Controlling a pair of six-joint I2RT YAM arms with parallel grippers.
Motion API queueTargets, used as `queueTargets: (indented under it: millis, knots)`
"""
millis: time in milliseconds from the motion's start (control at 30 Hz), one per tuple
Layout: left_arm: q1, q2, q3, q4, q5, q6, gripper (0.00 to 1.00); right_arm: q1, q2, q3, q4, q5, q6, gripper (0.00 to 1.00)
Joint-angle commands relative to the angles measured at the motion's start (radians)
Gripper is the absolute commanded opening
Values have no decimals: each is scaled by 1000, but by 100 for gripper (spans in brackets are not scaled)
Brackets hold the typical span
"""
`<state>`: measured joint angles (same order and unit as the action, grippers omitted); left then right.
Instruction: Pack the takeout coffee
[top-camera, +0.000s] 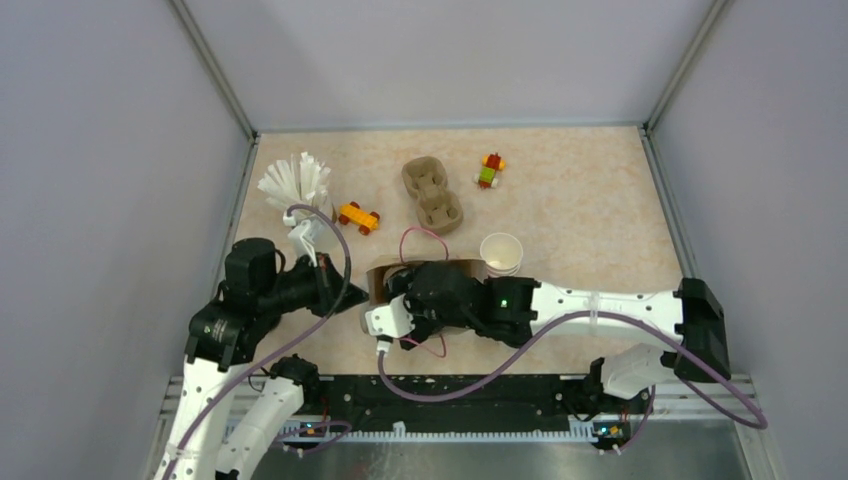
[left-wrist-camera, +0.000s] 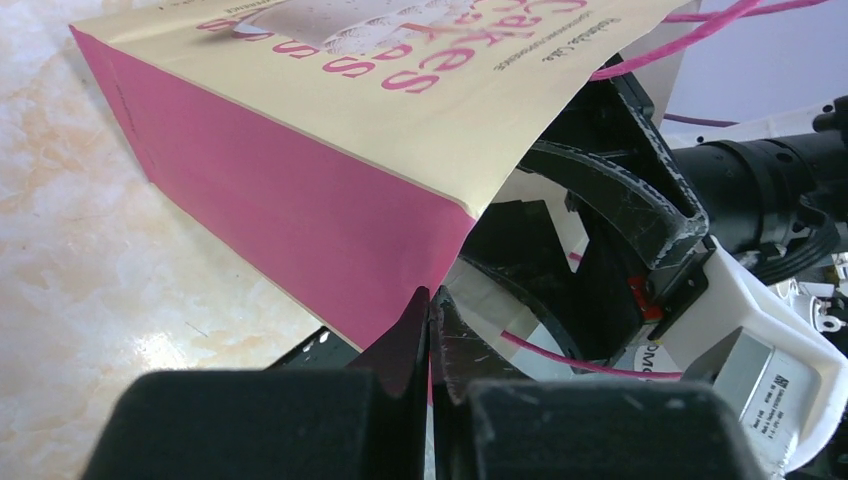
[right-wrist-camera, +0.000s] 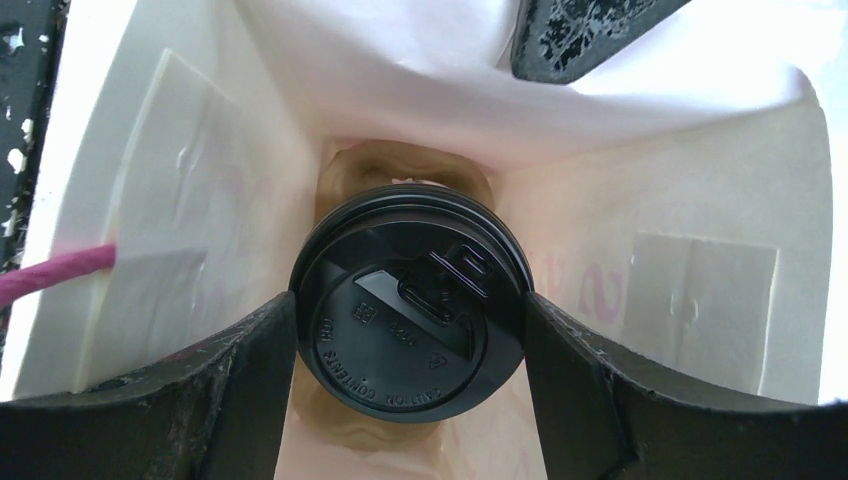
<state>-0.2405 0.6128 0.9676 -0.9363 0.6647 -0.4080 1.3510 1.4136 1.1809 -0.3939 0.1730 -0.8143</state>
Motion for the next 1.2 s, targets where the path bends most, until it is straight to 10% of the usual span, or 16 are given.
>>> queueTargets:
  millis: [0,1167]
  knots:
    - [4,-18,-16,30,41,-3,0,-25,18,-14,116,-48,-72,63]
    - [4,-9,11,25,3,-36,1,-102,83,9,86,-92,-57,64]
